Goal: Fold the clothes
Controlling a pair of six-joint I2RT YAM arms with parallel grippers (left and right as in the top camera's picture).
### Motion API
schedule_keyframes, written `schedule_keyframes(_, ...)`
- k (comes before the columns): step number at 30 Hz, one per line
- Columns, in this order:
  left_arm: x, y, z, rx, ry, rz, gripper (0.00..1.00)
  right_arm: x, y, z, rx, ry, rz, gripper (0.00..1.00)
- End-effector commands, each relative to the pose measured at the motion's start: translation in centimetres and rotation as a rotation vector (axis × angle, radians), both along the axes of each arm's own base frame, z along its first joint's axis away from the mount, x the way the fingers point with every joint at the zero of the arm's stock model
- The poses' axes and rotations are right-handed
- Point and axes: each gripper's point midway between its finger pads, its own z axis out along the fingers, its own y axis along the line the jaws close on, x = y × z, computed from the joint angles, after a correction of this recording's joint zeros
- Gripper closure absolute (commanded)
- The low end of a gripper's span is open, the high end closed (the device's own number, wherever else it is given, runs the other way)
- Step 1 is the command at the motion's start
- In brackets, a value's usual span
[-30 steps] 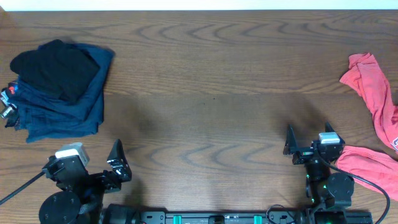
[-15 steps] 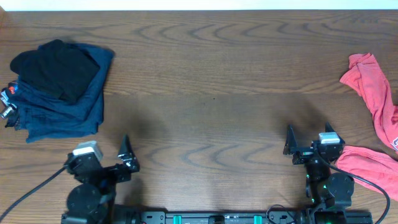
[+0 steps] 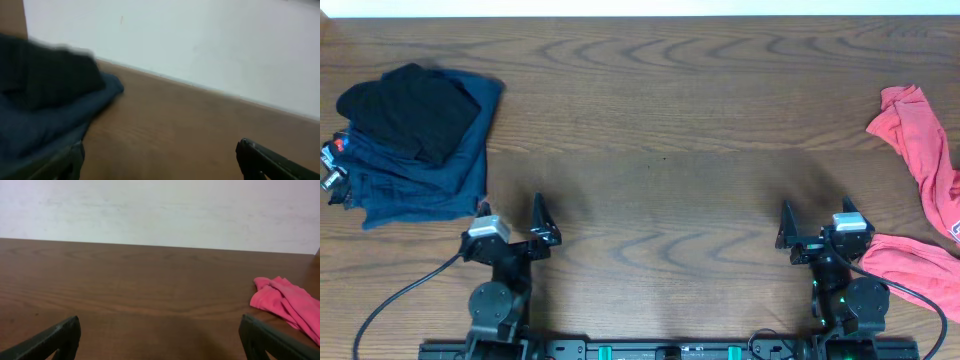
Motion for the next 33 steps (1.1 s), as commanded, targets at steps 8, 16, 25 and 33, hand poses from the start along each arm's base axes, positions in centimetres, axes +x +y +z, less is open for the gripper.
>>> schedule_keyframes(8, -0.15, -0.62, -2.48, 0.032, 0.088, -0.039, 0.02, 0.0, -0.31, -0.12, -0.007, 0.003, -0.012, 0.01)
schedule_keyframes(16, -0.14, -0.62, -2.56, 0.032, 0.091, -0.039, 0.02, 0.0, -0.31, -0.12, -0.007, 0.003, -0.012, 0.01)
schedule_keyframes(25, -0.14, -0.62, -2.56, 0.032, 0.091, -0.039, 0.02, 0.0, -0.31, -0.12, -0.007, 0.003, -0.012, 0.01)
schedule_keyframes(33, -0.14, -0.62, -2.55, 0.032, 0.091, -0.039, 0.02, 0.0, -0.31, -0.12, -0.007, 0.003, -0.012, 0.01)
